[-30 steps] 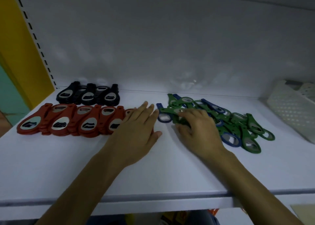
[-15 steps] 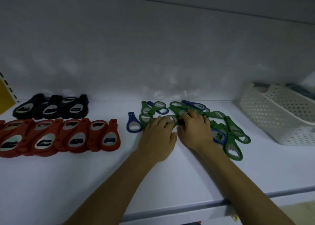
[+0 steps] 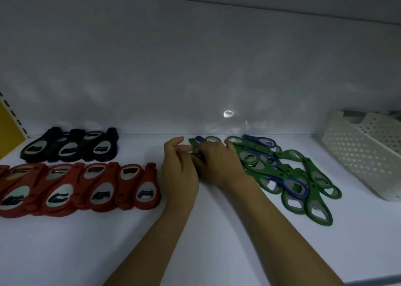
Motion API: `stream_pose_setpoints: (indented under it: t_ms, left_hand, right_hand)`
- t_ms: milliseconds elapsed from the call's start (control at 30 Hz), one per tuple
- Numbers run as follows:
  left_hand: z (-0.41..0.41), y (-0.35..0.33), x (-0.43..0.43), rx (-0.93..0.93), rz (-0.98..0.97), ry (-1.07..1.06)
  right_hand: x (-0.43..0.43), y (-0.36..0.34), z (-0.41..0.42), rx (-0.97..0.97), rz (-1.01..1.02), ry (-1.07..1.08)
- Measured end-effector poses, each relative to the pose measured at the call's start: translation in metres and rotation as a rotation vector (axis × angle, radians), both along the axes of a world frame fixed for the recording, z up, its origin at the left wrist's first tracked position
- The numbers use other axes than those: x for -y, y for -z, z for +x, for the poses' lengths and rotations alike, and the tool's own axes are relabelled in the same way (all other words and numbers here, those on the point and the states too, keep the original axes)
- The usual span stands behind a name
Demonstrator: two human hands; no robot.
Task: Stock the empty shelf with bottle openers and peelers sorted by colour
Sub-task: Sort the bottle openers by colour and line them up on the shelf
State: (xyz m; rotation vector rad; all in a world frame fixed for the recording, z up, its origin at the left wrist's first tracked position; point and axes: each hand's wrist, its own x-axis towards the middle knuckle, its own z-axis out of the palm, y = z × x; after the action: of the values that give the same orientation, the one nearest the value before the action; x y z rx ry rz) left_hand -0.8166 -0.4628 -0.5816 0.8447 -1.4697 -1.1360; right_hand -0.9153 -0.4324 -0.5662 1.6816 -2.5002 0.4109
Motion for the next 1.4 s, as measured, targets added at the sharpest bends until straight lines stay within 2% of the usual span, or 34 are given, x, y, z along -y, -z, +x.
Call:
stream_pose_setpoints:
  t_ms: [200,300,367,433,500,567,600,667,700,767,833,867,967,1067,1100,1167,1300,1400]
  left_hand:
    - [-0.004,0.003,0.001,0.11,0.033,0.099]
    - [-0.004,0.004,0.002,0.102,0.034,0.139]
    - [-0.003,0.005,0.001,0.083,0.041,0.144]
    - [-0.003,0.005,0.002,0.055,0.076,0.161]
    - [-0.005,0.004,-0.001,0.041,0.099,0.184]
    - [-0.005,-0.001,-0.004,0.049,0.076,0.179]
    - [-0.005,-0.002,-0.004,0.047,0.071,0.166]
    - [-0.004,-0.003,-0.004,0.037,0.08,0.146]
    - [-0.003,-0.003,-0.004,0.028,0.098,0.147]
    - [-0.001,-0.004,-0.005,0.047,0.083,0.116]
    - [0.001,-0.005,-0.004,0.094,0.027,0.063]
    - [0.002,-0.005,-0.004,0.099,0.017,0.053]
    - [0.003,-0.004,-0.004,0.121,-0.007,0.077]
    - [0.003,-0.004,-0.004,0.112,-0.024,0.099]
    - [0.003,-0.004,-0.005,0.089,-0.006,0.116]
    - [0.003,-0.004,-0.005,0.03,0.033,0.153]
    - [0.002,-0.003,-0.004,-0.023,0.051,0.142]
    - [0.001,-0.005,-0.005,-0.066,0.093,0.151]
  right_hand:
    - [-0.016,-0.003,-0.017,-0.026,-0.033,0.101]
    - [-0.012,-0.006,-0.011,-0.196,-0.026,0.127]
    - [-0.014,-0.009,-0.009,-0.197,-0.17,0.192]
    - [-0.022,-0.014,-0.006,0.03,-0.417,0.211]
    - [-0.026,-0.019,0.004,0.47,-0.625,0.053]
    - [-0.027,-0.027,0.015,0.907,-0.633,-0.184]
    - [-0.027,-0.029,0.018,1.031,-0.589,-0.247]
    - [-0.027,-0.03,0.017,1.083,-0.539,-0.198]
    - [-0.027,-0.029,0.014,1.015,-0.538,-0.111]
    - [-0.028,-0.024,0.004,0.626,-0.434,0.076]
    - [-0.03,-0.017,-0.003,0.196,-0.134,0.16]
    - [-0.03,-0.015,-0.004,0.066,-0.022,0.176]
    - [-0.025,-0.012,0.003,-0.105,0.055,0.197]
    - [-0.022,-0.009,0.007,-0.203,-0.024,0.236]
    - [-0.023,-0.01,0.005,-0.166,-0.1,0.259]
    - [-0.026,-0.012,-0.004,0.104,-0.319,0.314]
    - [-0.031,-0.024,-0.014,0.959,-0.686,0.315]
    - [-0.036,-0.03,-0.015,1.215,-0.729,0.21]
